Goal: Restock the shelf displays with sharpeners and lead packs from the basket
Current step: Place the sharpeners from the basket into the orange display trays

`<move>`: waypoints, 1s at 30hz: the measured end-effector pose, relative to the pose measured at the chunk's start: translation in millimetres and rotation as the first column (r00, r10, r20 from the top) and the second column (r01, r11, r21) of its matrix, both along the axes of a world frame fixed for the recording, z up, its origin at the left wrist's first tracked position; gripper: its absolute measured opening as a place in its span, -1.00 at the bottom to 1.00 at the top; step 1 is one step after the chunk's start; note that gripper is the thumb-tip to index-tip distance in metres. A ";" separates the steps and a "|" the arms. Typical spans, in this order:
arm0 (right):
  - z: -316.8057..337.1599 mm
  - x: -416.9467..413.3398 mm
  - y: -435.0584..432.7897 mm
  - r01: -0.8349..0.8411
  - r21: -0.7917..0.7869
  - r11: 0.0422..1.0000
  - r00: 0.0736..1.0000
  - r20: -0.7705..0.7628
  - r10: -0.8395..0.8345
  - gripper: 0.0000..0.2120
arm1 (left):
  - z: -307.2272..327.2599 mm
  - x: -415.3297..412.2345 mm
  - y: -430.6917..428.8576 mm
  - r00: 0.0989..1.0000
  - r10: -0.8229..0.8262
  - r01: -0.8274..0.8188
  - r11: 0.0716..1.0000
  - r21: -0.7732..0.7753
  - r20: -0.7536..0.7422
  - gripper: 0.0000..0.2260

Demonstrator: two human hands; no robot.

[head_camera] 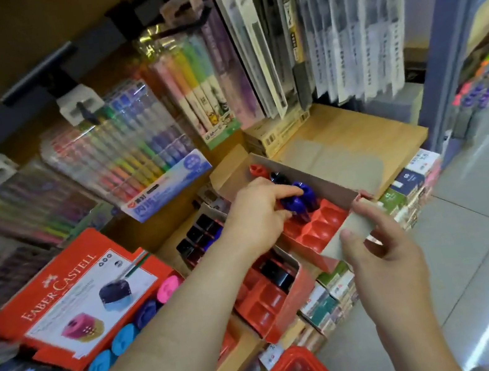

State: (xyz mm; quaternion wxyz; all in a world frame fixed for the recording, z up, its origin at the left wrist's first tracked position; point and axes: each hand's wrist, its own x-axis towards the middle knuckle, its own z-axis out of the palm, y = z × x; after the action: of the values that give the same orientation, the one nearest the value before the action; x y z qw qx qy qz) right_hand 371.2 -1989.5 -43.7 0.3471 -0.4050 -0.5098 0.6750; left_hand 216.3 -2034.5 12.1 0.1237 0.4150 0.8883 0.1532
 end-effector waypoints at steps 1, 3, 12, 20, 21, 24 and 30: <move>-0.6 -0.5 1.2 0.000 -0.002 1.000 1.000 0.005 0.000 -0.67 | 0.5 -0.2 0.1 1.000 -0.019 0.019 0.999 -0.029 -0.010 -0.60; -2.2 -1.4 2.4 -0.004 -0.009 1.000 1.000 0.021 0.004 -0.66 | 1.4 1.6 -0.9 1.000 -0.013 0.012 0.999 -0.032 -0.009 -0.62; 3.2 2.9 1.5 -0.054 0.011 0.998 0.998 0.043 0.053 -0.65 | 0.0 3.8 -1.2 0.982 -0.002 -0.010 0.998 -0.059 -0.188 -0.82; 36.3 33.4 -9.2 0.066 0.401 0.914 0.994 0.055 -0.096 -0.67 | 31.5 47.0 -43.8 0.978 0.210 -0.206 0.941 0.267 0.015 -0.78; 41.5 36.9 -11.2 0.001 0.408 0.913 1.000 0.027 -0.014 -0.69 | 35.8 59.7 -60.8 0.971 0.229 -0.241 0.916 0.321 0.074 -0.75; 51.4 41.3 -25.6 -0.323 0.426 0.845 0.940 0.044 0.337 -0.75 | 32.5 100.5 -123.7 0.927 0.280 -0.363 0.839 0.406 0.252 -0.69; 14.4 36.2 -82.9 -0.771 0.366 0.522 0.635 0.367 0.680 -0.79 | -38.9 171.8 -242.7 0.813 0.474 -0.561 0.793 0.238 0.339 -0.59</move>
State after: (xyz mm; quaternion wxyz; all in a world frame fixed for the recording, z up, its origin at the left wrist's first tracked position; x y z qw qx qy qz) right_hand 407.4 -2072.4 -29.2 0.0765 -0.1104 -0.8140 0.5652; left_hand 388.0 -2277.2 -26.9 0.1223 0.1443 0.9056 0.3796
